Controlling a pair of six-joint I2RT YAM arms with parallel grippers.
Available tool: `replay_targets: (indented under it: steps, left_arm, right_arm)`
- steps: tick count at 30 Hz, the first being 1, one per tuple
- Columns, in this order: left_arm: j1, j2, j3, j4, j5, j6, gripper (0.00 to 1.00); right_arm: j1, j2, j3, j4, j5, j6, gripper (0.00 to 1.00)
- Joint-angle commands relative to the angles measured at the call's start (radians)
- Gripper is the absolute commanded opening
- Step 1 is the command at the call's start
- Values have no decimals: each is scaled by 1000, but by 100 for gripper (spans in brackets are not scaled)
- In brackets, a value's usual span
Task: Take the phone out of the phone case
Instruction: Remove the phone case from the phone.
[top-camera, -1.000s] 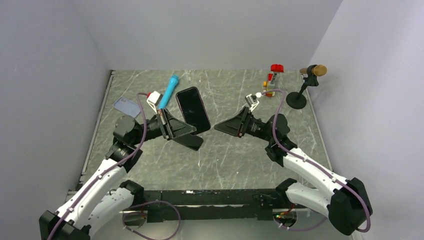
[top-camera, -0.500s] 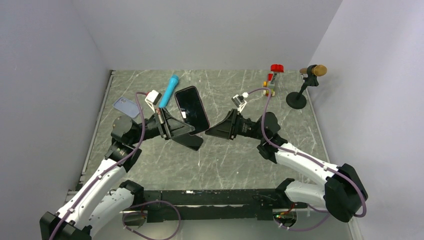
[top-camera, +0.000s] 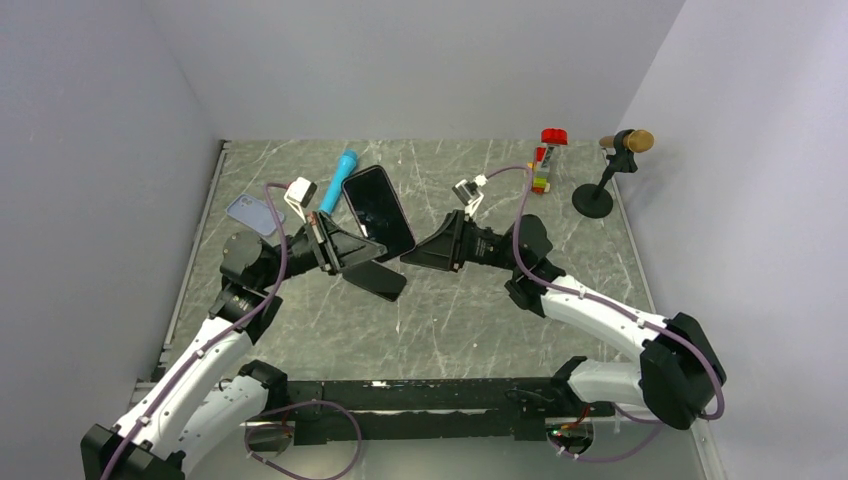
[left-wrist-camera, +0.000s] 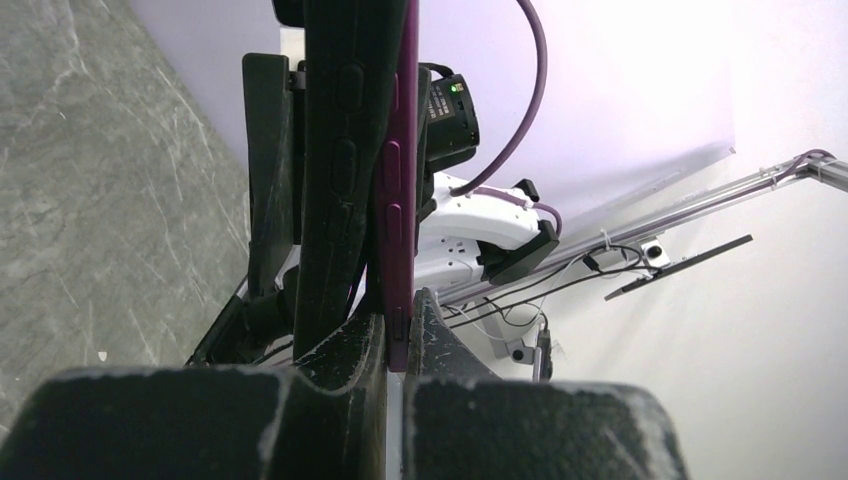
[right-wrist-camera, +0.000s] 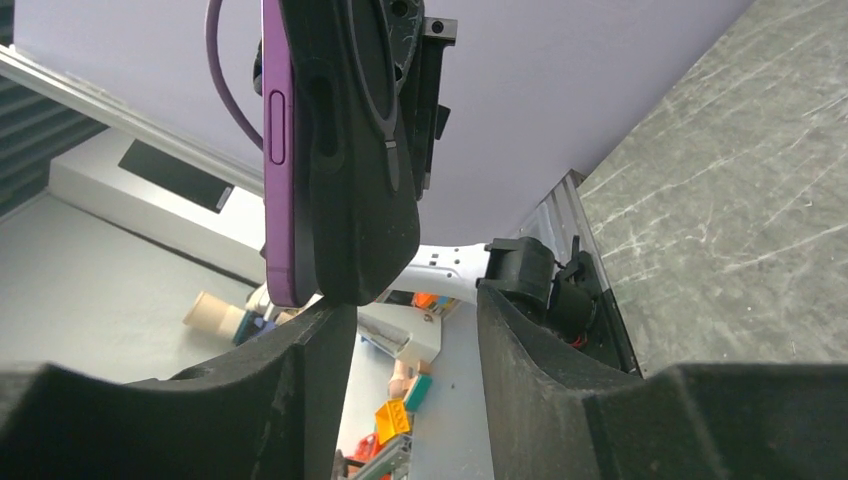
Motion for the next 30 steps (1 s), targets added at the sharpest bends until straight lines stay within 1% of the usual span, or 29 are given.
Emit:
replay_targets:
  steps: [1, 3, 6, 11, 12, 13, 17, 18, 22, 24, 26, 30]
  left_arm:
    - [-14, -19, -2, 43, 67, 7, 0]
    - [-14, -24, -6, 42, 66, 4, 0]
    - [-15, -23, -4, 39, 72, 12, 0]
    - [-13, -38, -22, 33, 64, 9, 0]
    - [-13, -38, -24, 39, 66, 10, 0]
    - [-15, -39, -26, 46, 65, 11, 0]
    - [-14, -49, -42, 54, 64, -4, 0]
    - [-14, -49, -45, 53, 66, -5, 0]
    - [-17, -53, -74, 41, 53, -15, 0]
    - [-17, -49, -105, 111, 53, -62, 0]
    - [-21, -43, -113, 140, 63, -81, 0]
    - [-57, -56, -125, 88, 41, -56, 0]
  right_arm:
    - [26, 33, 79, 68, 54, -23, 49]
    - [35, 45, 79, 83, 60, -22, 46]
    - [39, 57, 77, 98, 67, -22, 46]
    - [39, 25, 70, 49, 110, -49, 47]
    - [39, 19, 75, 23, 116, -67, 46]
    - [37, 18, 80, 8, 117, -74, 40]
    - [40, 31, 96, 21, 117, -75, 6]
    - [43, 34, 101, 22, 121, -83, 0]
    - [75, 75, 119, 72, 166, -143, 0]
    - [85, 110, 133, 64, 207, -170, 0]
    - [91, 132, 141, 39, 271, -212, 0]
    - [91, 173, 156, 26, 372, -240, 0]
